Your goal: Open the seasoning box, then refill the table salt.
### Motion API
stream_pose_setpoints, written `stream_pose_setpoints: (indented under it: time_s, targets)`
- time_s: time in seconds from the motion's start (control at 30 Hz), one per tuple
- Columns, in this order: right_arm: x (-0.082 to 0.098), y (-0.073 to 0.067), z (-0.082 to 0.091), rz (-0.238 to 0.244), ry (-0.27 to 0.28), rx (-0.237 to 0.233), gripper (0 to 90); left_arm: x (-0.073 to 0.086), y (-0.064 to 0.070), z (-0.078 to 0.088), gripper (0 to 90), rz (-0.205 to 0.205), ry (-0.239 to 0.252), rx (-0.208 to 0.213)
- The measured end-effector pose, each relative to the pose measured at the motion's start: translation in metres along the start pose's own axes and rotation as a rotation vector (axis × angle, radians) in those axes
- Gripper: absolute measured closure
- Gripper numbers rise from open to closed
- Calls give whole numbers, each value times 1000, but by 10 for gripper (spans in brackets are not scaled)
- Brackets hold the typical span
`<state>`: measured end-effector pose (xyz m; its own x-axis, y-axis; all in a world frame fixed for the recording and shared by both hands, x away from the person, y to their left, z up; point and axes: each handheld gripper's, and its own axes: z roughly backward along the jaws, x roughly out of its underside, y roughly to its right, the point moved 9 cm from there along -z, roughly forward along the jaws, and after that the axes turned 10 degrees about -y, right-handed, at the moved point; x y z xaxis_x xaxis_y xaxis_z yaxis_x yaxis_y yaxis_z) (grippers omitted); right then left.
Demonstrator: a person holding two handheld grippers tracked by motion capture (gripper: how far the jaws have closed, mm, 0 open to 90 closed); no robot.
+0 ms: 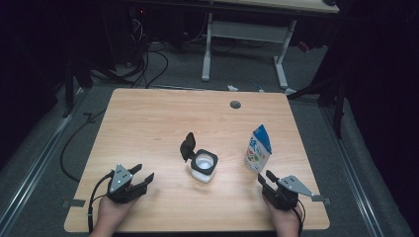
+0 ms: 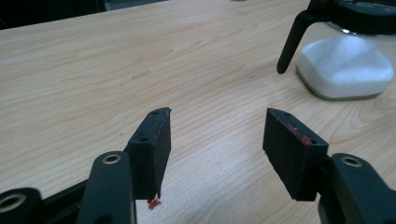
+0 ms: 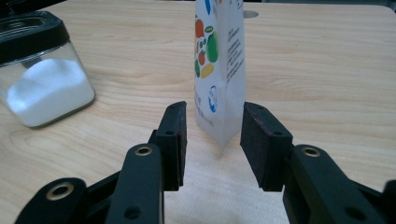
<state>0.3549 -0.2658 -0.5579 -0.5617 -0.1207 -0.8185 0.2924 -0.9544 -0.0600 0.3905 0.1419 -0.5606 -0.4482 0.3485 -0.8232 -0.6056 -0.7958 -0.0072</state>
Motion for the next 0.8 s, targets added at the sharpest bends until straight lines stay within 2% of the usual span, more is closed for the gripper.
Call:
stream_pose_setpoints:
  time_s: [0.13, 0.37, 0.63, 0.8]
  targets:
    - [5, -4, 5, 4, -1, -11, 629, -2, 4, -5, 419, -10, -3, 1]
    - [10, -16, 10, 24, -8, -36, 657, -2, 4, -8, 422, 4, -12, 1]
    - [9, -31, 7, 65, -16, -56, 673, 0, 0, -12, 408, 38, -37, 4]
    - [6, -37, 3, 76, -25, -60, 677, 0, -3, -12, 423, 43, -45, -14]
